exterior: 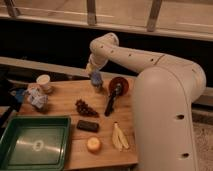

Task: Place sponge in metal cup

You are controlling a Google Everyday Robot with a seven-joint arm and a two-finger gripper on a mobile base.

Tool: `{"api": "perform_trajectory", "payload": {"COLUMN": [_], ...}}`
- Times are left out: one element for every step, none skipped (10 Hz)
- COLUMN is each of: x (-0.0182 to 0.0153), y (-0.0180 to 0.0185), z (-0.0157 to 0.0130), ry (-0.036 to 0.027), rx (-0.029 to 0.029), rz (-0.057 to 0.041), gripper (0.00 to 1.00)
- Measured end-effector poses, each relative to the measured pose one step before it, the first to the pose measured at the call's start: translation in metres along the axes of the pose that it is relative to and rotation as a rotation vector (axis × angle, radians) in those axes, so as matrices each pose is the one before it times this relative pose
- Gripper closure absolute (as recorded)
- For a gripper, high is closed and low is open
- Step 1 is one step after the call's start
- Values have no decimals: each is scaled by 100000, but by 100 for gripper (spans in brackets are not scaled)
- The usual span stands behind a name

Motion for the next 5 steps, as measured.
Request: {"api": "perform_trajectory", "payload": {"x": [39,122,220,-175,-397], "y": [-65,-150,-337,-710,-1258], "z": [-2,-8,91,74,528], "ry": [44,26,13,-528,45], "rx": [42,178,1461,2233,2125], "rz": [97,538,683,406,643], "gripper": [100,100,100,100,100]}}
